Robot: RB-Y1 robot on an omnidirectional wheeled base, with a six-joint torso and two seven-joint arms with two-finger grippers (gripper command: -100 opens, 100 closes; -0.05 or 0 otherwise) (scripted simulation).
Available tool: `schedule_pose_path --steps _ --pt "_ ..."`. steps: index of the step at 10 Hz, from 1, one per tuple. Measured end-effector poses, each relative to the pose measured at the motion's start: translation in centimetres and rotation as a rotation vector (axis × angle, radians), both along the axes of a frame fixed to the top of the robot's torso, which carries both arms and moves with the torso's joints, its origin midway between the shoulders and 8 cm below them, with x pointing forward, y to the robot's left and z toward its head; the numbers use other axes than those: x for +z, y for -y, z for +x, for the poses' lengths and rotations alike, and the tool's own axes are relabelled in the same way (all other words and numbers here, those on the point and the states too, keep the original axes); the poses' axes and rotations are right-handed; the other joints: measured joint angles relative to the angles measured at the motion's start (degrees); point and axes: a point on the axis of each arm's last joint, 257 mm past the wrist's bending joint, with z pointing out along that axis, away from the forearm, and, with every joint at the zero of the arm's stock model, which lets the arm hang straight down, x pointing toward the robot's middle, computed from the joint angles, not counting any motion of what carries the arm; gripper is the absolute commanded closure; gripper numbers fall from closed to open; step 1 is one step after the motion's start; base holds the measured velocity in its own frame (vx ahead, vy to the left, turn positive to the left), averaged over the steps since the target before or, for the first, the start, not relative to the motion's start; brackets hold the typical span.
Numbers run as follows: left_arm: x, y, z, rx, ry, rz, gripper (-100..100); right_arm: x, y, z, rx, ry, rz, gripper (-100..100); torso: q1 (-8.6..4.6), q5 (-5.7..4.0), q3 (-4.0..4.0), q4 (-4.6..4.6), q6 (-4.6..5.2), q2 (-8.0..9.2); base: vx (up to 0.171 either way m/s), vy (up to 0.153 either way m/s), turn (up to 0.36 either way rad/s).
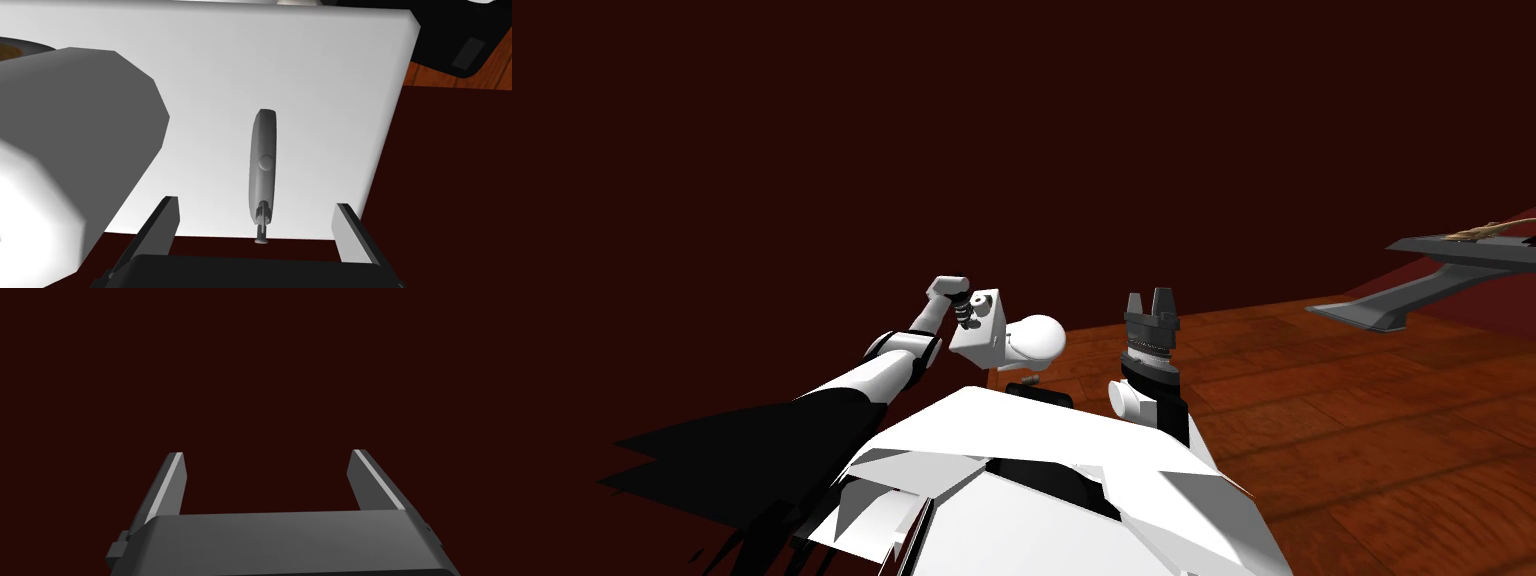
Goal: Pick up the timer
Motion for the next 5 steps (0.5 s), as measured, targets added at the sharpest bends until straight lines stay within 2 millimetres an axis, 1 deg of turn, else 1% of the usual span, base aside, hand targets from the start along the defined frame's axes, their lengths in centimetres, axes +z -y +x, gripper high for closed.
schedule_pose_path --steps 3,4,5 --pt "-2.0 0.0 -0.1 0.002 -0.002 0.001 -100 0.0 0.0 0.0 0.000 0.000 0.000 0 0.02 0.01 0.00 0.00 0.00 0.01 -0.001 0.005 -0.007" --pt "-2.1 0.0 0.0 0.002 0.000 0.001 100 0.0 0.0 0.0 0.000 0.000 0.000 0 0.01 0.00 0.01 0.00 0.00 0.01 0.000 0.000 0.000" --pt "-2.1 0.0 0.0 0.002 0.000 0.001 100 0.0 0.0 0.0 0.000 0.000 0.000 0 0.00 0.00 0.00 0.00 0.00 0.01 0.000 0.000 0.000"
